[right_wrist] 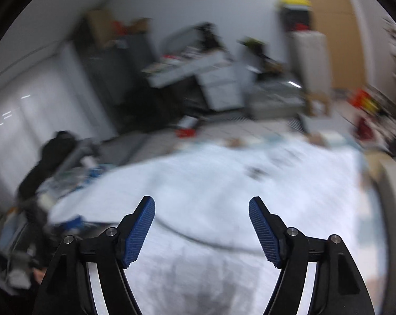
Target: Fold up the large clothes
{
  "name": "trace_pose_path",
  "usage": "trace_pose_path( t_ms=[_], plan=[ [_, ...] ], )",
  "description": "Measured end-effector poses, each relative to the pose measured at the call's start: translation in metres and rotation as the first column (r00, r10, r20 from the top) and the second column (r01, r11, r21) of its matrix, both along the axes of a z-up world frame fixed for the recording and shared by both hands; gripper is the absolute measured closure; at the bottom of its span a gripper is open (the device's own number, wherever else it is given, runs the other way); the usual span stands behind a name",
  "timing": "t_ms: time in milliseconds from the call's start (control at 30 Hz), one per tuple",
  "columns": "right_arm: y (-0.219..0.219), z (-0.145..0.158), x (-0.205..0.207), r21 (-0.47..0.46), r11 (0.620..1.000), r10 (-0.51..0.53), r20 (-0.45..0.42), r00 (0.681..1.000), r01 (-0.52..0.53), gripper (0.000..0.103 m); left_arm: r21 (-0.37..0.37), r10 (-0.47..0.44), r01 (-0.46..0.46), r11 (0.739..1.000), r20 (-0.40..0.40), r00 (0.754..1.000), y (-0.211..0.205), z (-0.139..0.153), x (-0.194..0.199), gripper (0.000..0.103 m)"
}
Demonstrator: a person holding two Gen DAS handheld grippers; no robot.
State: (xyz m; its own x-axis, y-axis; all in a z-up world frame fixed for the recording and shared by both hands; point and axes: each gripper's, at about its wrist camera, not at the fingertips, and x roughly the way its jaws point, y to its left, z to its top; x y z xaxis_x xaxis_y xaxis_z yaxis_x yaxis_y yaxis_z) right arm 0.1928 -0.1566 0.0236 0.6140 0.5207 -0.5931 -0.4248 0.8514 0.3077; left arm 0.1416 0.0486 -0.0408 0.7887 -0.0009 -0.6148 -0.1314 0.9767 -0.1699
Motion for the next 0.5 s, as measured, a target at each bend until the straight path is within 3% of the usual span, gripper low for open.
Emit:
trace_pose_path(
  t_ms=[133, 267, 400, 467, 500],
  plan=[
    [-0.058, -0.032, -0.015, -0.099, 0.98, -0.178, -0.081, 0.981, 0.17, 0.029, -0.02, -0.041, 0.041, 0.999, -0.028, 0.999, -0.008, -0.002, 0.028, 0.001],
    [-0.115, -0.058, -0.023, -0.184, 0.932, -0.342, -0.16, 0.926, 0.312, 0.029, -0.036, -0.069, 0.067, 0.997, -0.046, 0.997, -0.016, -0.005, 0.032, 0.001],
    [-0.151, -0.097, -0.028, -0.129, 0.93, -0.368, -0.311, 0.876, 0.344, 0.029, -0.024, -0.09, 0.089, 0.996, -0.064, 0.994, -0.017, -0.015, 0.026, 0.001],
    [-0.154, -0.108, -0.028, -0.099, 0.938, -0.347, -0.339, 0.875, 0.333, 0.032, -0.013, -0.087, 0.086, 0.996, -0.087, 0.992, -0.019, -0.019, 0.025, 0.001],
    [-0.151, -0.112, -0.025, -0.094, 0.943, -0.333, -0.348, 0.876, 0.321, 0.039, -0.007, -0.083, 0.083, 0.997, -0.098, 0.992, -0.02, -0.022, 0.024, 0.001]
  ],
)
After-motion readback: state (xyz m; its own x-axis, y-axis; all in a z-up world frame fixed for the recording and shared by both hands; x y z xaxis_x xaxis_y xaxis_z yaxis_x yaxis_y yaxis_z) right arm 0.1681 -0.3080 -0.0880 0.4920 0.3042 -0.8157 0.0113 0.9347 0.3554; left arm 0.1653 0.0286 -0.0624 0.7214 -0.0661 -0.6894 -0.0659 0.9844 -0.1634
